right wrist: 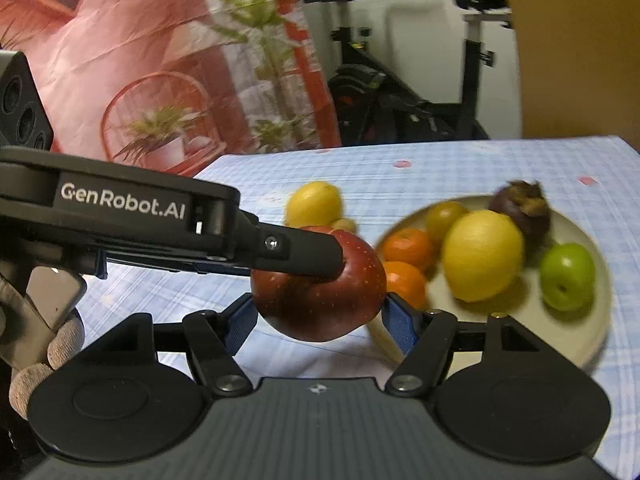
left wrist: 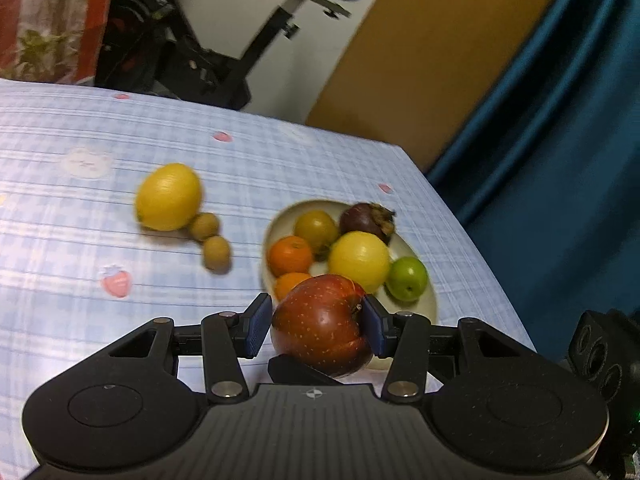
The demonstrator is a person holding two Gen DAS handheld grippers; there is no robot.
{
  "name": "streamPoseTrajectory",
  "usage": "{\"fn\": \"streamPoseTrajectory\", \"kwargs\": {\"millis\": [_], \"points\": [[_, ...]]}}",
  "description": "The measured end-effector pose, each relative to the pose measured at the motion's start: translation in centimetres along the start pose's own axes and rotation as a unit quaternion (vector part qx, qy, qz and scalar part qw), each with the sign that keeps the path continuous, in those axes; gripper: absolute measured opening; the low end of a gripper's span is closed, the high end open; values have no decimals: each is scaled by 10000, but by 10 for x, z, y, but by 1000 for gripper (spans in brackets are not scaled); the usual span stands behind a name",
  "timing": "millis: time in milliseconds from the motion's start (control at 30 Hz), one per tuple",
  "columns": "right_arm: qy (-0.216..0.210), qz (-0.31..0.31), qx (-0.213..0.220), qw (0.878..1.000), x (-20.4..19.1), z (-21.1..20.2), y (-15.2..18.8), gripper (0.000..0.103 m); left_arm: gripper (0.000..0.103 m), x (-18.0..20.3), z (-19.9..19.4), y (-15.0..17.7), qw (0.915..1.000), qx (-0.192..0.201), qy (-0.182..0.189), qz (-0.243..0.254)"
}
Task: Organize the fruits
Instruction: 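Lift the red apple with the left gripper and carry it over the plate, then open the left gripper to set the red apple on the plate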
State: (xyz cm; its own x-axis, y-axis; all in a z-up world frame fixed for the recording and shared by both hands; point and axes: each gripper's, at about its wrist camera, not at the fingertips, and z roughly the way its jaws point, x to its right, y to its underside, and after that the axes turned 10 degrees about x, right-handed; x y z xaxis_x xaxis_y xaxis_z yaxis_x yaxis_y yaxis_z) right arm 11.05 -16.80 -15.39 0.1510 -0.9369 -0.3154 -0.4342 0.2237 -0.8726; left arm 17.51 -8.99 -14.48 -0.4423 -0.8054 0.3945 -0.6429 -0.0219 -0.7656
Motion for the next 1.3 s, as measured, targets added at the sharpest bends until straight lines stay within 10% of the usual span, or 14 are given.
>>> {"fn": "streamPoseTrajectory", "kwargs": {"millis": [700, 1300], "points": [[1190, 752, 289, 9896, 71, -39, -7, 71, 52, 75, 70, -3, 9962, -559, 429, 518], [1268, 354, 444, 9903, 78, -29, 8, 71, 50, 68, 83, -5, 9958, -716, 414, 405]]}}
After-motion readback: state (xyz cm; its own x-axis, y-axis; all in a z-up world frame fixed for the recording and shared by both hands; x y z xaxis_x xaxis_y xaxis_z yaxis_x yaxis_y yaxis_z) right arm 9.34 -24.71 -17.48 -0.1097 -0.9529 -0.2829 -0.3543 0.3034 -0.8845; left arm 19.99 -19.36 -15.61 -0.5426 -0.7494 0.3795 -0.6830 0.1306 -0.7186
